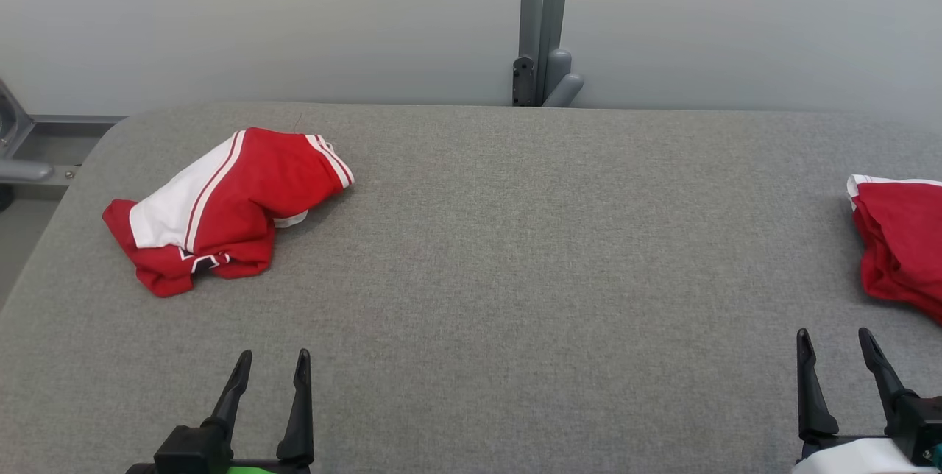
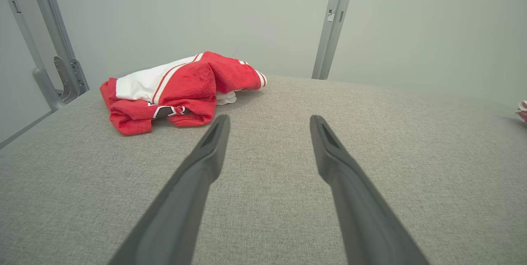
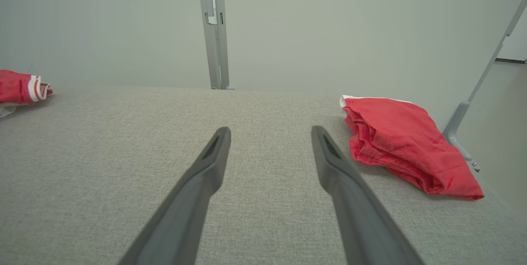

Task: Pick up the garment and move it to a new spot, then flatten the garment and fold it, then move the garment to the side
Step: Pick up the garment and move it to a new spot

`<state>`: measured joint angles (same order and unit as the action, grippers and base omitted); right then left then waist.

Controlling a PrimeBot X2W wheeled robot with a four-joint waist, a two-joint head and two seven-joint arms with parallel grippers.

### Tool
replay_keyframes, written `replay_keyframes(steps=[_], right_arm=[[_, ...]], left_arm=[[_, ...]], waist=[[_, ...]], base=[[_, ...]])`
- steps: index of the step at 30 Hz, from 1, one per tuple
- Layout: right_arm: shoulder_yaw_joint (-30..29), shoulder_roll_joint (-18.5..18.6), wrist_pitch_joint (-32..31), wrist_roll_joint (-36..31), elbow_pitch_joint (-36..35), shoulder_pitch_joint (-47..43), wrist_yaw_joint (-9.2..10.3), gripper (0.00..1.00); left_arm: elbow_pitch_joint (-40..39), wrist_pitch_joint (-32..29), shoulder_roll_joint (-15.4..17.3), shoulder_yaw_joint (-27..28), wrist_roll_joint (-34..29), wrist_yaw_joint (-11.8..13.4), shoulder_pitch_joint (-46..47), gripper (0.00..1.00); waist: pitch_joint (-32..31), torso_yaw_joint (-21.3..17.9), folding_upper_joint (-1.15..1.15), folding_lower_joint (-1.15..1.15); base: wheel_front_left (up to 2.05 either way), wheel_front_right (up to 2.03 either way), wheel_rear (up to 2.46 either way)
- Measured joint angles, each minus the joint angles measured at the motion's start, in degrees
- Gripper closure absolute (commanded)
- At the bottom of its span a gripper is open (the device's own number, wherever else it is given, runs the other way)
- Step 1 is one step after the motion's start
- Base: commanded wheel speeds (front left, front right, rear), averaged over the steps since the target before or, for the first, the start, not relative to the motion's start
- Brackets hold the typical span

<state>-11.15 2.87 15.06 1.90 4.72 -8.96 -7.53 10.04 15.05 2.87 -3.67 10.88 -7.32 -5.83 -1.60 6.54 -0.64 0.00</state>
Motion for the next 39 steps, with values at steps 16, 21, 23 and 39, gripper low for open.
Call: replay_keyframes(steps=[16, 21, 23, 39], right_arm=[[0.03, -0.02, 0.0, 0.51, 0.3, -0.15, 0.0, 0.0], [0.32, -0.02, 0.0, 0.53, 0.46, -0.16, 0.0, 0.0], [0.15, -0.02, 0.0, 0.52, 0.45, -0.2, 0.0, 0.0], [8.8, 0.01, 0.0, 0.85, 0.07, -1.13, 0.01, 0.0]], left_arm=[[0.3, 0.0, 0.0, -0.38, 0.08, -0.05, -0.04, 0.0], [0.44, 0.0, 0.0, -0.58, 0.08, -0.05, -0.01, 0.0], [0.53, 0.0, 0.0, -0.86, 0.11, -0.05, 0.01, 0.0], [-0.56, 0.08, -0.04, 2.18, 1.58, 0.68, -1.37, 0.0]], waist=[[0.13, -1.19, 0.0, 0.0], [0.26, -1.37, 0.0, 0.0], [0.29, -1.25, 0.0, 0.0], [-0.93, 10.15, 0.0, 0.0]], base=[[0.0, 0.0, 0.0], [0.0, 0.0, 0.0], [0.0, 0.0, 0.0], [0.0, 0.0, 0.0]])
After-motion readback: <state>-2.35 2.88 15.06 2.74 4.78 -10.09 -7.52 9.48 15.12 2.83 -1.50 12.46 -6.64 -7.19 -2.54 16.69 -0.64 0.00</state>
